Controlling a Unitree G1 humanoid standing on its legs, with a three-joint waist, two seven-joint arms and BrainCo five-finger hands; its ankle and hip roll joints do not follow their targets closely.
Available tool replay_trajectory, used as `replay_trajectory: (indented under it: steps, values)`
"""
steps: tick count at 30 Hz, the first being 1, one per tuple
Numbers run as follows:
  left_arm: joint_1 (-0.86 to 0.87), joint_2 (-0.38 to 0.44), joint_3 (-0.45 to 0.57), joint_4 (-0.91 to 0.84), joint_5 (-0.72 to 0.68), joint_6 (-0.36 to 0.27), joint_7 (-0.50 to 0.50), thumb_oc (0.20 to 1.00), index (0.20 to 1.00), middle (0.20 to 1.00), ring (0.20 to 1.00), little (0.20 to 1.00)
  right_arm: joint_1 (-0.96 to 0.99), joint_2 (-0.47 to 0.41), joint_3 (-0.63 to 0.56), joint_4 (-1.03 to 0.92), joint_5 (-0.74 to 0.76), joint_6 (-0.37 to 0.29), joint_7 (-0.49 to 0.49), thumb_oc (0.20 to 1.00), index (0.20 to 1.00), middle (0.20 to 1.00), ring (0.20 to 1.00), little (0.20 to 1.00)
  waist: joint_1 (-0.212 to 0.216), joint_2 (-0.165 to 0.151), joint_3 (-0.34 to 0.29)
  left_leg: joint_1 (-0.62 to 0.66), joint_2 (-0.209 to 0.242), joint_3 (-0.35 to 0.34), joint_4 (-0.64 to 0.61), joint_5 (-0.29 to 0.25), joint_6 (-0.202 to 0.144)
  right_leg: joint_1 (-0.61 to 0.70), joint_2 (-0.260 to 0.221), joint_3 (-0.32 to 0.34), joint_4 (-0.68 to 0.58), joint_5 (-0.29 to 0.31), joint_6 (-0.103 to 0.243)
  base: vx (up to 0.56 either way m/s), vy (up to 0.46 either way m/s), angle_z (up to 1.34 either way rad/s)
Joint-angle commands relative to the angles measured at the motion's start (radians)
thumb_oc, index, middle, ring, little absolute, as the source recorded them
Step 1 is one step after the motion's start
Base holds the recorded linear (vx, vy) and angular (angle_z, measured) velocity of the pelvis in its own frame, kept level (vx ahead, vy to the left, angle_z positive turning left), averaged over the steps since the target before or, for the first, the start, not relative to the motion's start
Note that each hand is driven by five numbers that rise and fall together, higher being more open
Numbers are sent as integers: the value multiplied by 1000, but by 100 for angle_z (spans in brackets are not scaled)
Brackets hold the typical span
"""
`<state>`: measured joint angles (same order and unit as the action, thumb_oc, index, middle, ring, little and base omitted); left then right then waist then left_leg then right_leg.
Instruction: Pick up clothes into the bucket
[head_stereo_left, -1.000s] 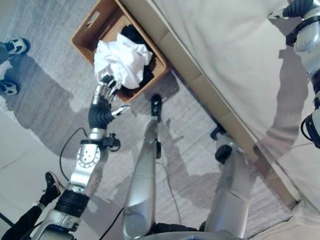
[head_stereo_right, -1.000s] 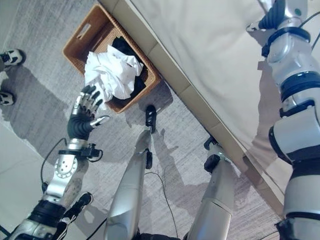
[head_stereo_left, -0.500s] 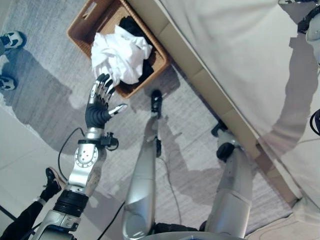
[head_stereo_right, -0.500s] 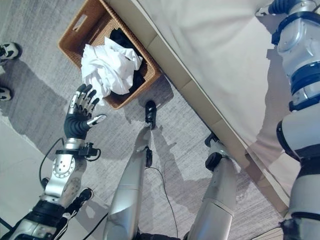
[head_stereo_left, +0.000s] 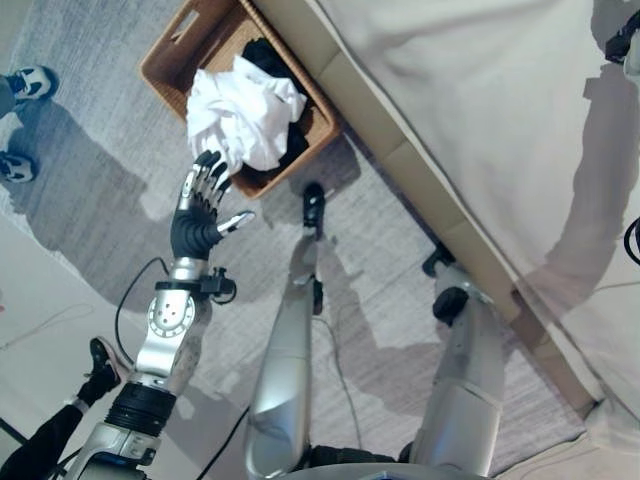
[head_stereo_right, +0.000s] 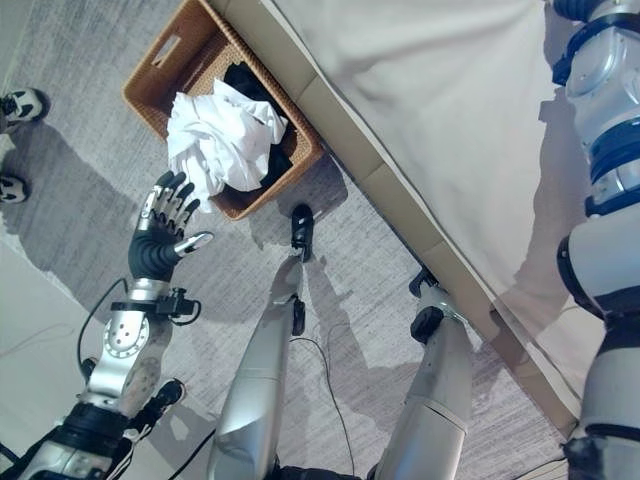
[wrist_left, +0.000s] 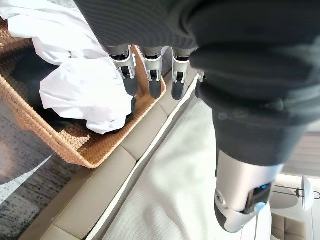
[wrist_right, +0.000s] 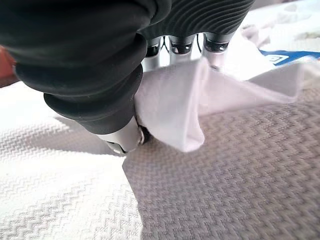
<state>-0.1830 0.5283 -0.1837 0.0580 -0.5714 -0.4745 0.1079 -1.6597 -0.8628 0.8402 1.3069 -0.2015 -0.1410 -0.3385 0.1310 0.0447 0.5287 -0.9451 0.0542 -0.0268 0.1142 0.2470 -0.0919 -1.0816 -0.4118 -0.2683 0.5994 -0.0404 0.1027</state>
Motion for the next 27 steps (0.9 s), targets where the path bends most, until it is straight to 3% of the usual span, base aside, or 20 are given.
replay_trajectory:
  steps: [1, 6, 7, 10, 12, 13, 14, 15, 17, 18, 19, 20, 27]
  values:
    - [60, -9, 35, -45, -12, -41, -6, 1000, 1000, 1000, 1000, 1000, -21, -56, 68, 4, 43, 10, -8, 200, 200, 200, 200, 200, 22, -13, -20, 62, 47, 32, -25, -66, -66, -15, 39, 51, -37, 66, 102, 0, 0, 0]
    - [54, -32, 44, -19, 12, -41, 14, 1000, 1000, 1000, 1000, 1000, 125, -37, -37, -167, 95, -34, -22, 200, 200, 200, 200, 200, 1, -33, -20, 88, 50, 36, -6, -84, -62, 17, 43, 48, -33, 67, 102, 0, 0, 0]
    - [52, -54, 51, -1, 18, -36, 26, 1000, 1000, 1000, 1000, 1000, 211, -24, -87, -297, 99, -52, -36, 200, 200, 200, 200, 200, -17, -43, -18, 103, 50, 37, 8, -96, -58, 35, 48, 51, -34, 71, 102, -4, 15, -3]
    - [54, -65, 52, 13, 22, -29, 31, 1000, 1000, 1000, 1000, 1000, 320, -4, -156, -421, 89, -56, -34, 200, 200, 200, 200, 200, -28, -55, -18, 120, 51, 36, 24, -112, -53, 62, 45, 49, -37, 75, 103, -4, 6, -6]
    - [56, -75, 46, 31, 28, -24, 35, 1000, 1000, 1000, 1000, 1000, 417, 31, -209, -508, 66, -59, -40, 200, 200, 200, 200, 200, -41, -59, -16, 139, 49, 34, 41, -129, -48, 86, 40, 49, -35, 75, 104, -38, 32, -9]
    - [53, -78, 41, 40, 36, -21, 34, 1000, 1000, 1000, 1000, 1000, 504, 84, -258, -572, 48, -66, -40, 200, 200, 200, 200, 200, -49, -59, -9, 137, 46, 35, 60, -117, -36, 105, 32, 39, -55, 111, 90, 3, 14, -8]
    - [55, -76, 39, 41, 35, -21, 34, 1000, 1000, 1000, 1000, 1000, 509, 84, -261, -575, 47, -64, -40, 200, 200, 200, 200, 200, -49, -60, -15, 151, 47, 31, 60, -143, -42, 113, 34, 47, -44, 84, 106, -71, 40, -11]
    - [55, -73, 41, 53, 43, -21, 39, 1000, 1000, 1000, 1000, 1000, 569, 130, -299, -621, 34, -65, -37, 200, 200, 200, 200, 200, -53, -63, -9, 151, 42, 38, 75, -130, -30, 120, 32, 44, -58, 118, 91, 4, 23, -14]
    - [57, -72, 40, 60, 49, -19, 40, 1000, 1000, 1000, 1000, 1000, 614, 163, -316, -641, 22, -64, -34, 200, 200, 200, 200, 200, -59, -66, -14, 167, 40, 38, 88, -167, -30, 136, 31, 56, -49, 93, 107, 2, 19, -11]
    - [59, -69, 42, 67, 53, -18, 43, 1000, 1000, 1000, 1000, 1000, 639, 179, -332, -661, 13, -65, -33, 200, 200, 200, 200, 200, -62, -69, -9, 157, 38, 43, 97, -147, -21, 135, 29, 52, -64, 124, 91, 75, 7, -5]
    - [61, -71, 42, 74, 54, -16, 43, 1000, 1000, 1000, 1000, 1000, 665, 199, -340, -662, 11, -68, -29, 200, 200, 200, 200, 200, -65, -71, -16, 172, 38, 39, 104, -178, -25, 149, 29, 62, -53, 95, 106, -80, 41, -4]
    - [57, -67, 39, 85, 61, -16, 44, 1000, 1000, 1000, 1000, 1000, 711, 236, -352, -638, 7, -69, -26, 200, 200, 200, 200, 200, -68, -72, -14, 167, 33, 44, 115, -158, -16, 157, 23, 55, -72, 128, 91, 0, 0, 0]
    - [47, -73, 23, 130, 80, -20, 41, 1000, 1000, 1000, 1000, 1000, 836, 327, -345, -620, -15, -77, 3, 200, 200, 200, 200, 200, -77, -88, -21, 207, 27, 54, 130, -171, -9, 225, 19, 54, -105, 139, 90, -12, 31, 6]
